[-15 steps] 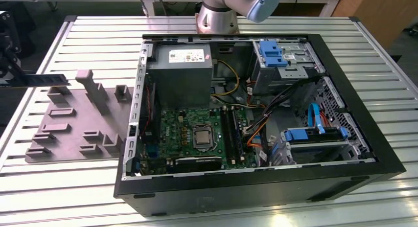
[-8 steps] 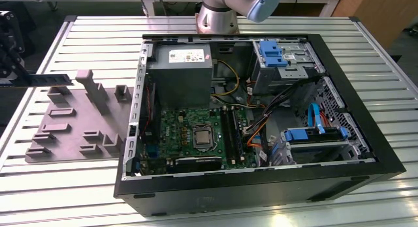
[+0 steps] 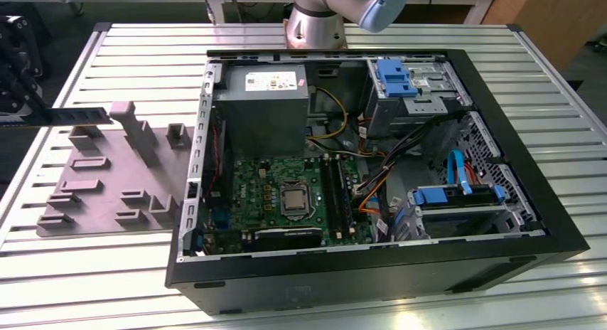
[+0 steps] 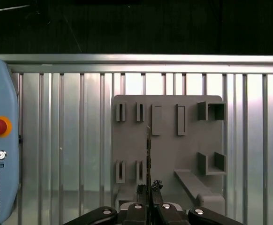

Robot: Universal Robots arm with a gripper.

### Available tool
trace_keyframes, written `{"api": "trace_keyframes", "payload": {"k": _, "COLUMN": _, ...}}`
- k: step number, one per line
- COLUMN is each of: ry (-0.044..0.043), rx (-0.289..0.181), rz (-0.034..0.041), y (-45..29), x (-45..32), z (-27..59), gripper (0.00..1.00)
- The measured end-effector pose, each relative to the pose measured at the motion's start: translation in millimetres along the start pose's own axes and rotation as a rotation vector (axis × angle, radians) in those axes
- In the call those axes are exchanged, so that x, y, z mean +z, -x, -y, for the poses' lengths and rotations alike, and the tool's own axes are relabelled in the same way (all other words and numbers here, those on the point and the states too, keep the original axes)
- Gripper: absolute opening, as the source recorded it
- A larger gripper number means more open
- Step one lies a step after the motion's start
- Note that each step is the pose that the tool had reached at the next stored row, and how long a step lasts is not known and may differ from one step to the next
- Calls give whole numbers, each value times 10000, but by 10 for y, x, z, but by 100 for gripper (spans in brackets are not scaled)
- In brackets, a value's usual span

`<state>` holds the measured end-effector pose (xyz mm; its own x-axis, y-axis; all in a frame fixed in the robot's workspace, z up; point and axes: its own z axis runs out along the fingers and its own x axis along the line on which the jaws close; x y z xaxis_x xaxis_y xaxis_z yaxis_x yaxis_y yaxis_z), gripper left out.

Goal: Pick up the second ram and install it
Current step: 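Pick up the second ram and move it above second insertion slot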

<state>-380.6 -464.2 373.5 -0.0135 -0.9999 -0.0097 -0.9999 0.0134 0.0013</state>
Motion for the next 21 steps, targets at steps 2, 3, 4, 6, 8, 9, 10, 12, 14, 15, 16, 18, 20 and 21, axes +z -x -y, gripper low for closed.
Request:
{"api": "trace_keyframes", "payload": {"k": 2, "ry": 1, "rx": 0, "rz": -1, "y": 0, "x": -1, "z": 17, "gripper": 14}}
{"api": "trace_keyframes", "payload": {"k": 3, "ry": 0, "rx": 0, "rz": 0, "y": 0, "x": 0, "z": 25, "gripper": 14}}
{"api": "trace_keyframes", "payload": {"k": 4, "ry": 0, "rx": 0, "rz": 0, "y": 0, "x": 0, "z": 33, "gripper": 14}}
{"api": "trace_keyframes", "payload": {"k": 6, "ry": 0, "rx": 0, "rz": 0, "y": 1, "x": 0, "z": 49, "gripper": 14}}
{"api": "trace_keyframes", "payload": {"k": 8, "ry": 0, "rx": 0, "rz": 0, "y": 1, "x": 0, "z": 65, "gripper": 14}}
{"api": "trace_keyframes", "payload": {"k": 9, "ry": 0, "rx": 0, "rz": 0, "y": 1, "x": 0, "z": 73, "gripper": 14}}
{"api": "trace_keyframes", "payload": {"k": 10, "ry": -1, "rx": -1, "rz": 0, "y": 1, "x": 0, "z": 81, "gripper": 14}}
{"api": "trace_keyframes", "payload": {"k": 12, "ry": 0, "rx": 0, "rz": 0, "y": 1, "x": 0, "z": 96, "gripper": 14}}
{"api": "trace_keyframes", "payload": {"k": 14, "ry": 0, "rx": -1, "rz": 0, "y": 1, "x": 0, "z": 111, "gripper": 14}}
{"api": "trace_keyframes", "payload": {"k": 15, "ry": 0, "rx": 0, "rz": 0, "y": 2, "x": 0, "z": 119, "gripper": 14}}
{"api": "trace_keyframes", "payload": {"k": 16, "ry": 0, "rx": 0, "rz": 0, "y": 2, "x": 0, "z": 127, "gripper": 14}}
{"api": "trace_keyframes", "payload": {"k": 18, "ry": 0, "rx": 0, "rz": 0, "y": 2, "x": 0, "z": 143, "gripper": 14}}
{"api": "trace_keyframes", "payload": {"k": 20, "ry": 0, "rx": 0, "rz": 0, "y": 2, "x": 0, "z": 158, "gripper": 14}}
{"api": "trace_keyframes", "payload": {"k": 21, "ry": 0, "rx": 0, "rz": 1, "y": 2, "x": 0, "z": 165, "gripper": 14}}
